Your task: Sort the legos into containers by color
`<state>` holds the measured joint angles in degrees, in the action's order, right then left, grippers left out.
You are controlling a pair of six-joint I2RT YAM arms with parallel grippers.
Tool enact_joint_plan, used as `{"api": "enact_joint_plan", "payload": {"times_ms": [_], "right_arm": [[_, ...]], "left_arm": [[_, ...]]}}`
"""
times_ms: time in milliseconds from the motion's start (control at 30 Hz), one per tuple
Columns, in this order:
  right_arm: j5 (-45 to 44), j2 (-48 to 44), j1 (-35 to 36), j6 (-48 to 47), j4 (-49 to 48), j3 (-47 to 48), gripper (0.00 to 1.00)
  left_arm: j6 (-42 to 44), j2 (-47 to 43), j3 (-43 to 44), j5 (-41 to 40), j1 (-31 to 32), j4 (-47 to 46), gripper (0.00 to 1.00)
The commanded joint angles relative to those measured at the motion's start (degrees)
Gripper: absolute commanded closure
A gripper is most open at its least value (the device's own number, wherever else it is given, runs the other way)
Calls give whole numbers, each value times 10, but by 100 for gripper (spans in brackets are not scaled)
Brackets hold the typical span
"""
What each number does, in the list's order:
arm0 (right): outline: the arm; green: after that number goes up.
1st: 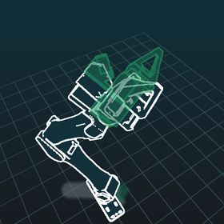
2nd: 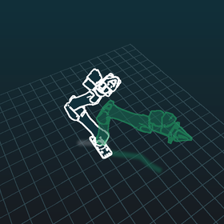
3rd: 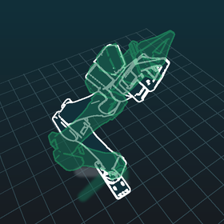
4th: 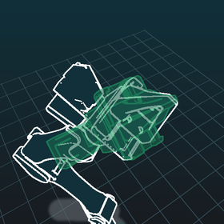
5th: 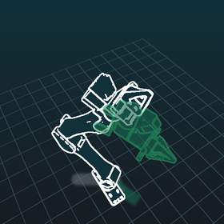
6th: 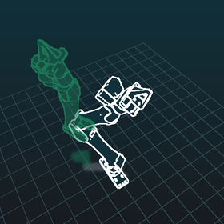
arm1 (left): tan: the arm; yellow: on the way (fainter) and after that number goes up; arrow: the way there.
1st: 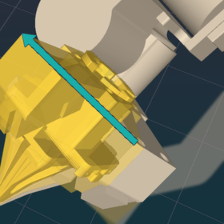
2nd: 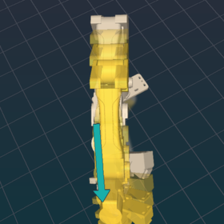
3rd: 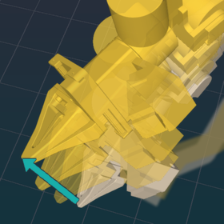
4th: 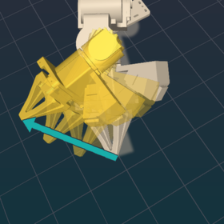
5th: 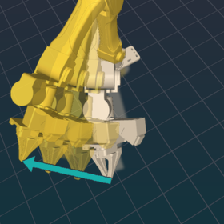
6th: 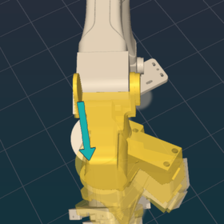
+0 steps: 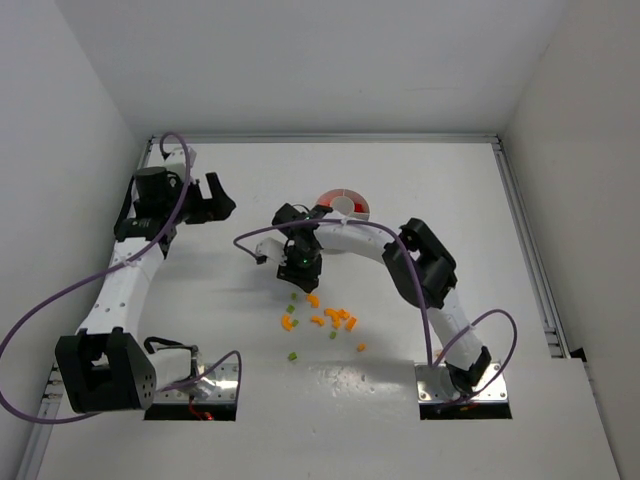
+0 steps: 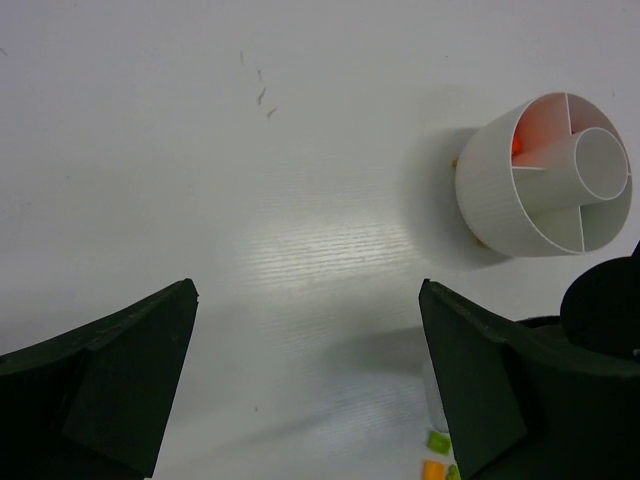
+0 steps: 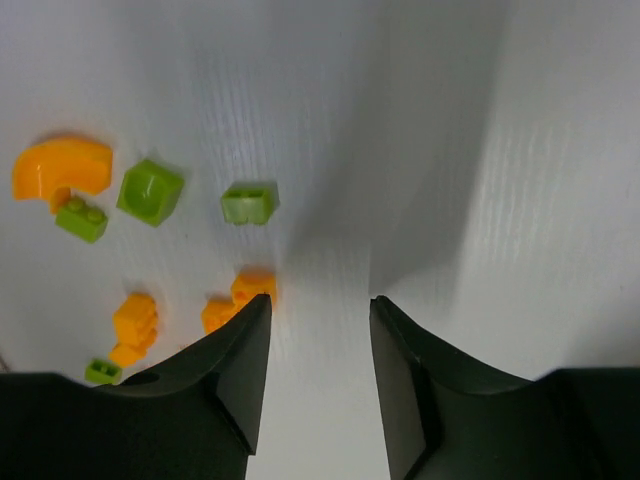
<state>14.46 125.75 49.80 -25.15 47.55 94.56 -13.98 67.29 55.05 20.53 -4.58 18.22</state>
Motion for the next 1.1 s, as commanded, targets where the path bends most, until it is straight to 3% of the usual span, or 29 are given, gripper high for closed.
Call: {"api": "enact_joint_plan", "payload": {"times_ms": [0, 167, 367, 900, 1067], "right_arm": [[-28, 10, 18, 58, -34, 20, 54], [-33, 33, 36, 75, -29, 44, 45], [-27, 45, 63, 75, -16, 60, 45], [-61, 68, 69, 81, -11, 60, 67], [-61, 68, 69, 76, -5, 49, 67]], "left_arm": [[-12, -13, 20, -6, -15, -7, 1], [-5, -2, 33, 0, -34, 9, 1], [12, 9, 45, 19, -63, 25, 1], [35, 20, 51, 51, -92, 31, 1], [41, 20, 51, 51, -92, 31, 1]]}}
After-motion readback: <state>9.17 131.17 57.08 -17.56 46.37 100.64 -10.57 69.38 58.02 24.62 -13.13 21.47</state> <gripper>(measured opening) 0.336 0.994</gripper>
